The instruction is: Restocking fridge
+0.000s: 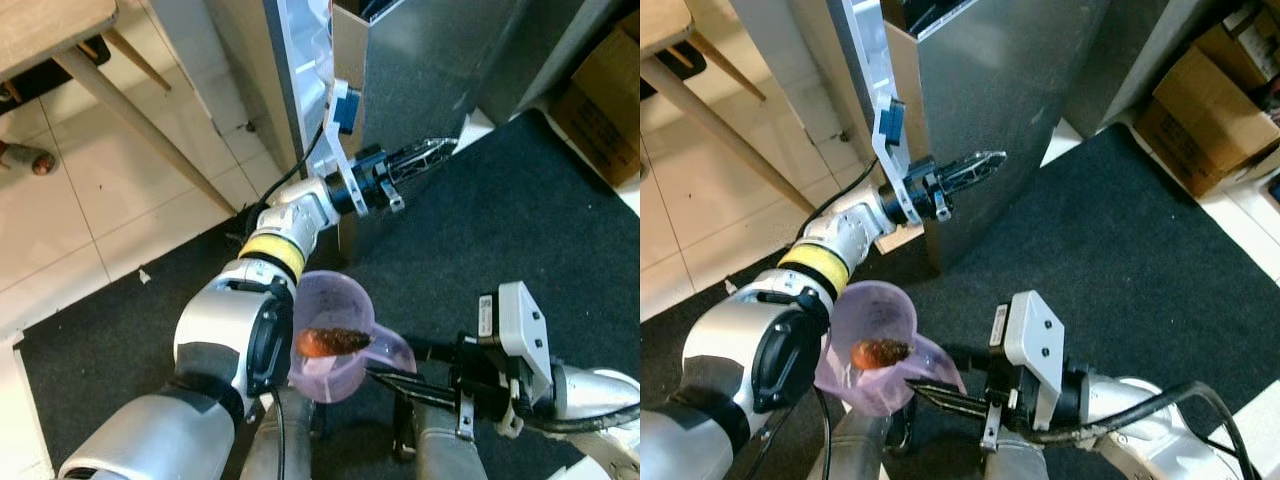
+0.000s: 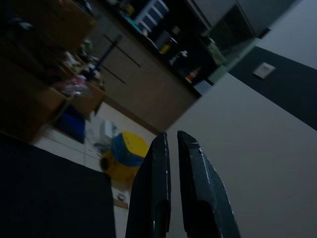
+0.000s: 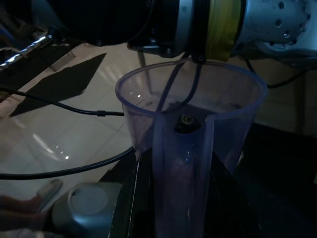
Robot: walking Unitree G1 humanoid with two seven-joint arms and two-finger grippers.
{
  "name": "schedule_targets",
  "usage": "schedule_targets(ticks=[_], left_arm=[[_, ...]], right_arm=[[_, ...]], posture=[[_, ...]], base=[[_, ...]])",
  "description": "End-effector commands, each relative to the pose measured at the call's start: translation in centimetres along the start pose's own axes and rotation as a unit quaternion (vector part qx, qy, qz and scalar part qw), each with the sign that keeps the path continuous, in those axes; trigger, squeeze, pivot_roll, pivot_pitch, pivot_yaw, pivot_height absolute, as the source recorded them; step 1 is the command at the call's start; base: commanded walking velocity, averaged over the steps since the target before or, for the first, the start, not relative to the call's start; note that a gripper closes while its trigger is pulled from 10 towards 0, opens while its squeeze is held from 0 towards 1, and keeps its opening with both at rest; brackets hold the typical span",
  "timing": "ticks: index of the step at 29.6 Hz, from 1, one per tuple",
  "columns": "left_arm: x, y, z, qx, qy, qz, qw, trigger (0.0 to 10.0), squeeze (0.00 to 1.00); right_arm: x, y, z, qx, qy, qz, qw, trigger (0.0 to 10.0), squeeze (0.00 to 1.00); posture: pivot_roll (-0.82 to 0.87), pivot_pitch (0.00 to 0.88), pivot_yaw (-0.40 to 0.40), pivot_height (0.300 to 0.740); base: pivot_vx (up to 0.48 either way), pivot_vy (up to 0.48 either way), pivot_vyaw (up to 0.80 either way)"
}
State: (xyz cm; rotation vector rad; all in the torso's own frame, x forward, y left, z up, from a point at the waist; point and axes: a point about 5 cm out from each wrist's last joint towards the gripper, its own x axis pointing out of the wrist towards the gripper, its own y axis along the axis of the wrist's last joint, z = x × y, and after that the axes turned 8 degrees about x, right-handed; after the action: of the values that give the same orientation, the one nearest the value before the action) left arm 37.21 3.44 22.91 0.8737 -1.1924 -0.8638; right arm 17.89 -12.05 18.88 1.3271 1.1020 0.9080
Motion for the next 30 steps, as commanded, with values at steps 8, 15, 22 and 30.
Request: schedule_targets(ticks=[8,15,22,30], left_arm=[[-9.0,2.0,-2.0,0.057,0.144,0.029,0.987,10.0,0.00],[-12.1,4.9,-2.3,0.114,0.208,0.056,0.970,10.0,0.00],[-16.0,6.1,-2.3,0.177,0.320,0.048,0.929,10.0,0.00],[-23.4,3.1,-1.3,0.169,0.478,0.017,0.862,10.0,0.00]], right_arm=[[0.5,-1.1,-0.3,0.000,0.053,-0.031,0.998,10.0,0.00],[0.6,-1.9,0.5,-0.010,0.050,-0.058,0.997,10.0,0.00],[1.0,-2.3,3.5,-0.046,-0.036,-0.062,0.996,10.0,0.00],[1.5,-1.7,6.8,-0.075,-0.119,-0.037,0.989,10.0,0.00]], posture=[[-0.12,0.304,0.063,0.740],[-0.10,0.283,0.057,0.740],[-0.08,0.264,0.054,0.740],[-0.06,0.241,0.047,0.740]], base=[[0.000,0.000,0.00],[0.000,0.000,0.00],[0.000,0.000,0.00],[0.000,0.000,0.00]])
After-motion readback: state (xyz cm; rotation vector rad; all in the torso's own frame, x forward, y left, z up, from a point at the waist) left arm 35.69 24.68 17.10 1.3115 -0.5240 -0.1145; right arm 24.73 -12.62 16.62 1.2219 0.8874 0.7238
